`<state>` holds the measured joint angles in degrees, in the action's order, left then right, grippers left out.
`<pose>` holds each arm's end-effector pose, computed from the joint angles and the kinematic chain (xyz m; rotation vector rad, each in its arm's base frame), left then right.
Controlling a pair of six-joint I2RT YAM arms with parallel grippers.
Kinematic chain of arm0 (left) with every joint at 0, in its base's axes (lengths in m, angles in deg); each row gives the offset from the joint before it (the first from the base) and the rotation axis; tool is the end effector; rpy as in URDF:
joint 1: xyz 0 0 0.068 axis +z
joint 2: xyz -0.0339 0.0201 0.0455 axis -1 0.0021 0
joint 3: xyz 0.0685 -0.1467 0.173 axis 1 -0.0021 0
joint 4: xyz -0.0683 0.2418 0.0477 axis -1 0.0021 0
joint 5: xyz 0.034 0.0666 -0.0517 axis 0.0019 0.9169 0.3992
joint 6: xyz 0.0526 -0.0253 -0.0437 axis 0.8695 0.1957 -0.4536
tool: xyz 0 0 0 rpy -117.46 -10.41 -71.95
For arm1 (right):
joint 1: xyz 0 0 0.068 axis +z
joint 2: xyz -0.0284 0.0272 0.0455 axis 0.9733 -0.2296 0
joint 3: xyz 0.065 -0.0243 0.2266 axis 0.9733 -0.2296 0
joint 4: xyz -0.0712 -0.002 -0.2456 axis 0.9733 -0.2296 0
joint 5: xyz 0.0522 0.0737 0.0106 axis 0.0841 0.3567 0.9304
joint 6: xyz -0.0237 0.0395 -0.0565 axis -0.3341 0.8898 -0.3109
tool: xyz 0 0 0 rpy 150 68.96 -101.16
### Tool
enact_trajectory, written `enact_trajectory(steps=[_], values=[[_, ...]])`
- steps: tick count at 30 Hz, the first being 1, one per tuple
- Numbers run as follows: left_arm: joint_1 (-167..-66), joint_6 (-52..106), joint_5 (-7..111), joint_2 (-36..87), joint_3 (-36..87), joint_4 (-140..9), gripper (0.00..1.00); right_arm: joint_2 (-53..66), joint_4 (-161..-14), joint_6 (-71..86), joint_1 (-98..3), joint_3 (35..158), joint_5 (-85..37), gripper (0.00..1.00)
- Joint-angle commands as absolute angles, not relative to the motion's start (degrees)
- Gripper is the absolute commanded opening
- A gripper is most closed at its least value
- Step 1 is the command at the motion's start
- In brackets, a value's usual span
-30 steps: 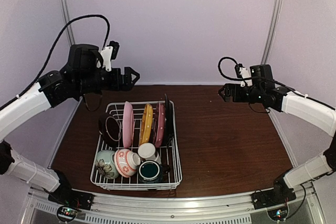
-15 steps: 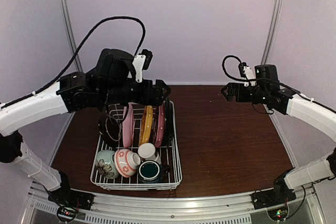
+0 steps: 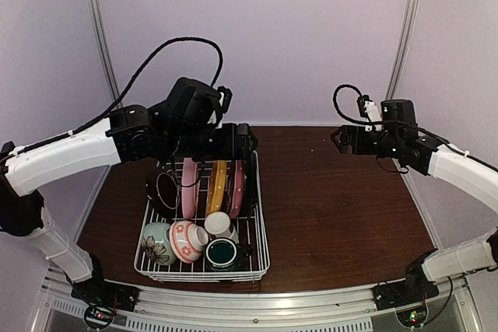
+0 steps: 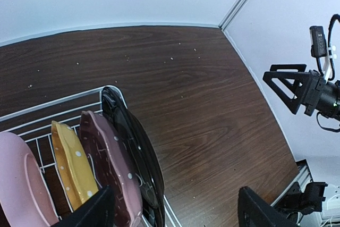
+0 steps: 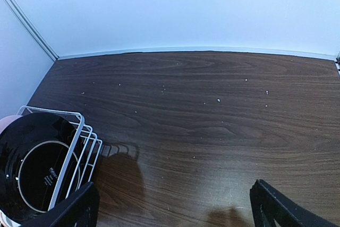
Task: Unload the mixed dishes from the dish rack
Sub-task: Grab the plate from the dish rack.
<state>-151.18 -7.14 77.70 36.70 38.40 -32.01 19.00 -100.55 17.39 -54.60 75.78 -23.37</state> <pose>0.1873 -0.3043 0.3232 0.1223 2.2111 -0.7656 0.2775 0.1227 0.2658 -0.1981 2.0806 0.5690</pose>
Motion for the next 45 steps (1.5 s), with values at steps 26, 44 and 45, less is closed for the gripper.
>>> enact_trajectory(steps=[26,44,45], values=[[-151.2,-18.4,76.5,46.9,41.8,-30.5,0.50,23.7,-100.1,17.5,-54.4,71.3,-27.0,1.00],[-151.1,-21.1,75.6,49.9,39.4,-31.2,0.25,23.7,-98.4,18.3,-54.5,70.1,-26.3,1.00],[-151.0,-21.2,75.6,50.0,39.3,-31.2,0.25,23.6,-98.3,18.4,-54.5,70.1,-26.3,1.00]])
